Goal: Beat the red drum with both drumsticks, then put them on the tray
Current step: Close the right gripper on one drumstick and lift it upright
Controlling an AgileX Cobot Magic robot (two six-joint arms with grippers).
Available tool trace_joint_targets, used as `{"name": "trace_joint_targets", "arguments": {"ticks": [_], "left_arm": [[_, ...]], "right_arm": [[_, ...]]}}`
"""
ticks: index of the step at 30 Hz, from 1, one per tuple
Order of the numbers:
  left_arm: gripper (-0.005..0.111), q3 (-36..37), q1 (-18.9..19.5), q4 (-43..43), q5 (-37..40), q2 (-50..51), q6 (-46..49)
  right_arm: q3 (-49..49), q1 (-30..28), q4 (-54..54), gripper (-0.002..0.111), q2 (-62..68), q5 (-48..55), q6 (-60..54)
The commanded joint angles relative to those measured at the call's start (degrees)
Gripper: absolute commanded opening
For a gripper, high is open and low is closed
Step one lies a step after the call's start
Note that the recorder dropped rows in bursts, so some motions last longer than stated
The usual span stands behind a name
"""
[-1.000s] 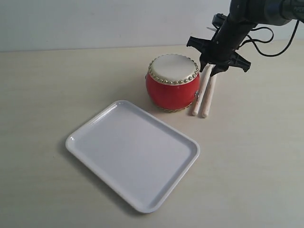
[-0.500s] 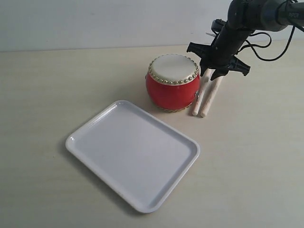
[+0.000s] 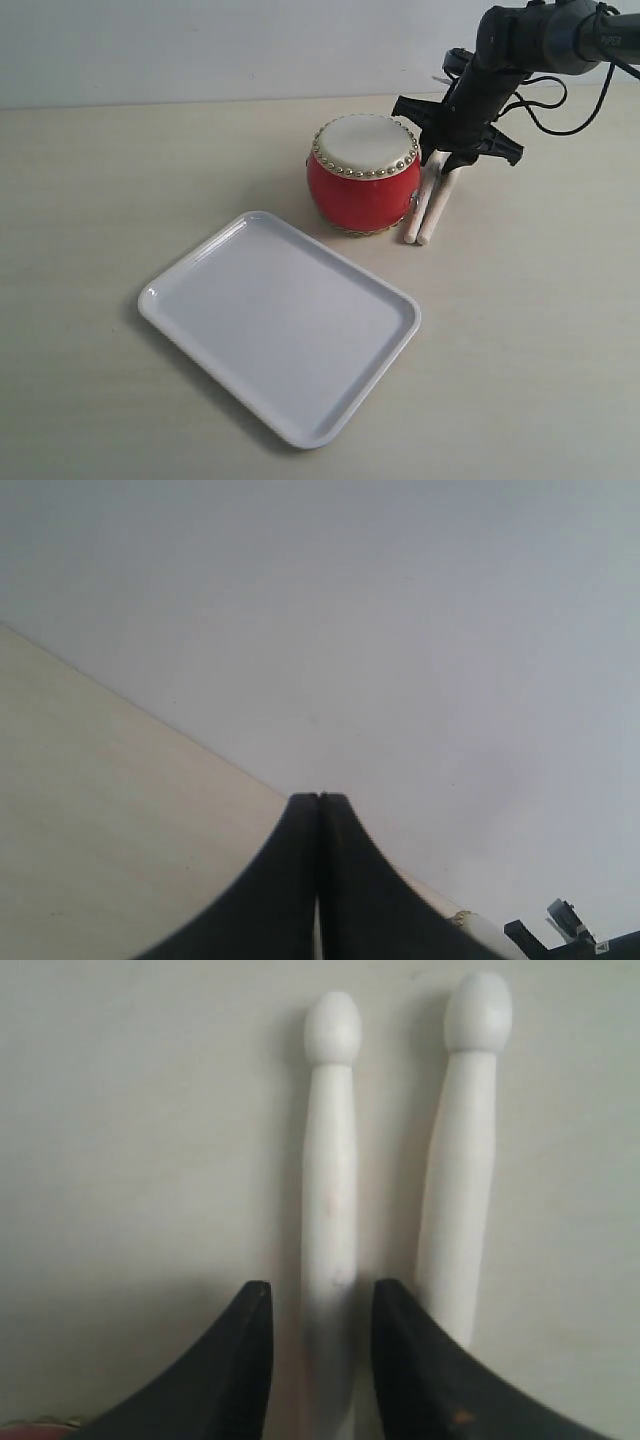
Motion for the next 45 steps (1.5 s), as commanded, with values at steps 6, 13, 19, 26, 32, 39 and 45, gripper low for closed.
{"name": "trace_joint_targets", "arguments": {"ticks": [6, 13, 19, 26, 32, 39, 45], "left_arm": [[0.0, -0.04, -0.39, 0.25, 0.02, -0.22, 0.46], [0.0, -0.04, -0.39, 0.25, 0.02, -0.22, 0.46], [0.0, -0.04, -0.39, 0.25, 0.02, -0.22, 0.52], [0.0, -0.04, -0.39, 0.25, 0.02, -0.22, 0.52], [0.0, -0.04, -0.39, 0.25, 0.02, -0.22, 0.39], [0.0, -0.04, -0.39, 0.25, 0.02, -0.22, 0.0], [0.0, -0.04, -0.54, -0.24, 0.02, -0.22, -6.08]], "right_arm": [[-0.36, -0.29, -0.25, 0.034, 0.37, -0.54, -0.15], [-0.36, -0.29, -0.37, 0.034, 0.36, -0.87, -0.15], [-0.36, -0.29, -0.37, 0.029, 0.36, -0.87, -0.15], [-0.36, -0.29, -0.64, 0.018, 0.36, -0.77, -0.15], [-0.36, -0.29, -0.9, 0.0, -0.28, -2.13, -0.15], [-0.36, -0.65, -2.53, 0.0, -8.03, -0.81, -0.51], [-0.36, -2.53, -11.27, 0.0, -19.32, 5.28, -3.24]]}}
